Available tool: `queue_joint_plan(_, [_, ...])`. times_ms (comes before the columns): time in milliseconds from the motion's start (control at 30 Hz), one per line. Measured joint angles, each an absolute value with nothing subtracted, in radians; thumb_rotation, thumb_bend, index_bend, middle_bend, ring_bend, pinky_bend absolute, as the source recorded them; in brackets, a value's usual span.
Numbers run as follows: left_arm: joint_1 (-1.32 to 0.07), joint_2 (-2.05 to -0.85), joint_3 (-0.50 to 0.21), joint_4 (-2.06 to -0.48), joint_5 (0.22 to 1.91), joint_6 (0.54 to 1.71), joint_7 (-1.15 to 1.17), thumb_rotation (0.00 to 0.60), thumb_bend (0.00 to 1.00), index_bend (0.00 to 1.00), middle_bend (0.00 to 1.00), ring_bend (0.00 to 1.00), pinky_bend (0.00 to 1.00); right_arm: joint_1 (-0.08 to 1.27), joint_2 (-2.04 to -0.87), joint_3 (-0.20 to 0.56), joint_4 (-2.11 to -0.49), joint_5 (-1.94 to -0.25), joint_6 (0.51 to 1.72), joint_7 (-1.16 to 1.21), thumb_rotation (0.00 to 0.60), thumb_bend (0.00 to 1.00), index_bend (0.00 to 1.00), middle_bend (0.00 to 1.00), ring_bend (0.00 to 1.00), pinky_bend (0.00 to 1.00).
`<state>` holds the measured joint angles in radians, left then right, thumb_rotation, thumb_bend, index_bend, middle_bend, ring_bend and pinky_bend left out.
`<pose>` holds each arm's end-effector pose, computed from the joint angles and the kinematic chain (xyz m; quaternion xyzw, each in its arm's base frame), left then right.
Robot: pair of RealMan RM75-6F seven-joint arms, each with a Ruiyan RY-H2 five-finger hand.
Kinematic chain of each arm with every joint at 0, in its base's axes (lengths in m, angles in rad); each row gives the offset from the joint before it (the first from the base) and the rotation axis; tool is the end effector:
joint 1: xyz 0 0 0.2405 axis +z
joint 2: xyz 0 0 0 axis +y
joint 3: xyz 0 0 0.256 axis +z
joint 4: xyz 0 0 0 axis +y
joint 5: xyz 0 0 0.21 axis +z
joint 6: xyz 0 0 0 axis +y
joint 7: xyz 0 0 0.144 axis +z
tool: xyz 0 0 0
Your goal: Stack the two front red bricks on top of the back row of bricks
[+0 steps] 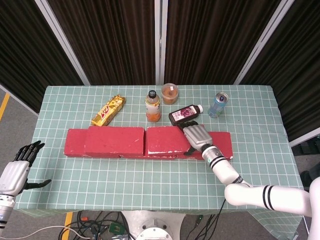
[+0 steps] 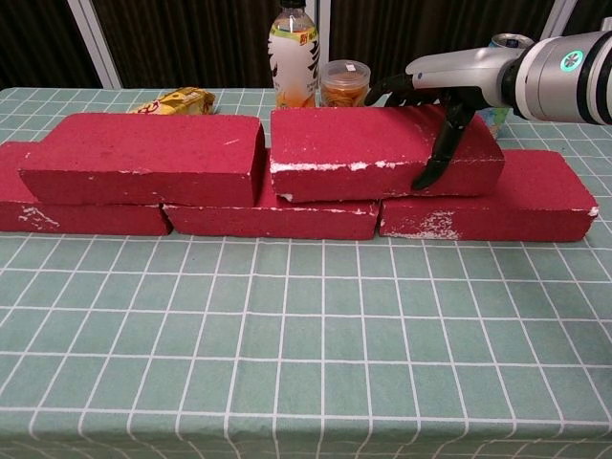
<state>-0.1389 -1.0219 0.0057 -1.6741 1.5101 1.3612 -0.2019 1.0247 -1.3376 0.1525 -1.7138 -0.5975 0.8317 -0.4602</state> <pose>-0.3075 0.1836 0.1605 -0.6009 -0.4715 -0.3934 0.5116 -0.0961 -0.3645 0.0143 0.7579 -0.4457 0.2934 0.3754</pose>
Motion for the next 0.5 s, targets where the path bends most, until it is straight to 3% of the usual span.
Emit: queue_joint_plan(500, [-0.138,-1.035,0.009,-1.658,1.51,1.358,-0.232,0.6,0.05,0.03,0.0,0.0,0.0,1.037,-1.358,0.144,-1.709,-0.579,0.851,-0.449,0.6,0.06,0.09,0.23,0.15,0.1])
